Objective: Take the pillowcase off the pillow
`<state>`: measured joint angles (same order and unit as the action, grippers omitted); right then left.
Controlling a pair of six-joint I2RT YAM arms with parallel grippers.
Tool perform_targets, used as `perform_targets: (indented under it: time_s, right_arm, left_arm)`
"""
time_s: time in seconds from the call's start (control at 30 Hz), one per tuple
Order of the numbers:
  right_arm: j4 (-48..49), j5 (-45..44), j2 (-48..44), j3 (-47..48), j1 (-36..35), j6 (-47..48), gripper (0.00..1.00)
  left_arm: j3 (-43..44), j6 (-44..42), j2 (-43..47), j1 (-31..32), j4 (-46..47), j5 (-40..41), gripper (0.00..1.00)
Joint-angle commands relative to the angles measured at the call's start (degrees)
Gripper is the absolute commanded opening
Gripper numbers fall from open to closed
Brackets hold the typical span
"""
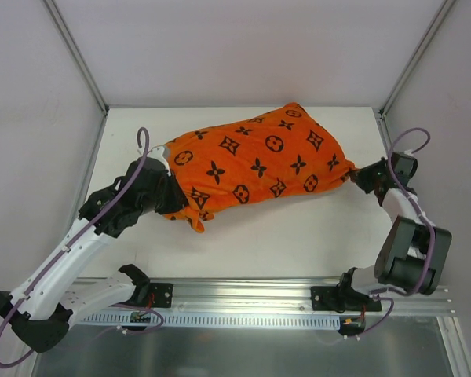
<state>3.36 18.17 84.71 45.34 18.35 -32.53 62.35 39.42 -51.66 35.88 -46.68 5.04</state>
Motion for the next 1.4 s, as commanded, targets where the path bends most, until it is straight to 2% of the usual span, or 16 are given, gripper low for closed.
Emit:
perform_targets:
  time_s: [0.0,0.17,0.37,0.6,0.77,0.87,0.93,0.97,1.0,1.03,1.07,1.1,1.13,1.17,1.2,1.37]
  right_arm:
    - [-1.8,-1.1,-13.2,2.4,0.6,1.2,0.01]
    - [-14.4,-4.5,-28.2,11.1,0.5,4.1,0.01]
    - [-25.5,-7.6,-37.8,23.7,0.7,7.3,0.01]
    - [-34.3,-14.1,-45.5,33.5,0.7,10.6,0.01]
    - [-34.5,-16.3,-43.4,34.4,0.7,10.9,0.01]
    - [-31.9,-14.4,-35.9,33.8,0.6,10.2,0.01]
    - [-31.2,-14.1,-30.4,34.5,0.5,10.4,0.01]
    - [-31.3,-14.1,-24.4,36.0,0.5,10.9,0.01]
    - [-33.2,-14.0,-20.9,37.6,0.4,11.9,0.01]
    - [-35.3,-14.1,-17.5,39.8,0.2,13.8,0.08]
    - [-37.3,-12.4,-11.3,44.6,0.2,14.6,0.23]
    - [-41.5,-11.1,-8.8,47.1,0.2,15.6,0.59]
    - [-43.7,-10.2,-6.9,49.3,0.0,16.7,0.72]
    - [-45.0,-9.7,-6.1,51.0,-0.6,17.2,0.95]
    - [-44.6,-10.2,-6.9,50.5,-1.0,17.8,1.0]
    - [-41.2,-13.1,-14.9,44.2,-1.5,20.2,0.96]
  left_arm:
    - [8.0,-4.9,0.3,-0.7,2.1,2.8,0.0]
    - [16.7,-9.3,-0.5,-0.7,-1.0,9.5,0.0]
    - [25.7,-12.3,2.5,-0.8,-3.4,16.9,0.0]
    - [33.9,-12.5,7.0,-0.8,-8.1,18.0,0.0]
    - [32.1,-12.4,4.2,-0.8,-8.2,19.7,0.0]
    - [32.5,-13.3,-2.7,-1.1,-7.6,22.6,0.0]
    - [36.3,-14.5,-9.2,-2.7,-7.3,19.2,0.0]
    - [38.2,-15.0,-11.3,-4.3,-7.3,16.1,0.15]
    - [41.7,-17.1,-15.3,-8.2,-7.1,11.9,0.38]
    - [43.4,-17.9,-17.2,-10.0,-6.5,5.4,0.66]
    - [45.0,-18.3,-21.9,-11.6,-6.5,3.4,0.99]
    - [48.3,-20.0,-24.4,-14.8,-6.7,0.5,0.99]
    - [49.8,-20.1,-26.8,-16.0,-8.2,-3.7,0.99]
    - [51.6,-19.5,-31.3,-17.0,-9.9,-4.5,0.99]
    - [54.6,-18.6,-33.0,-17.7,-11.6,-4.9,0.99]
    - [52.0,-16.9,-34.0,-17.7,-12.7,-5.0,0.99]
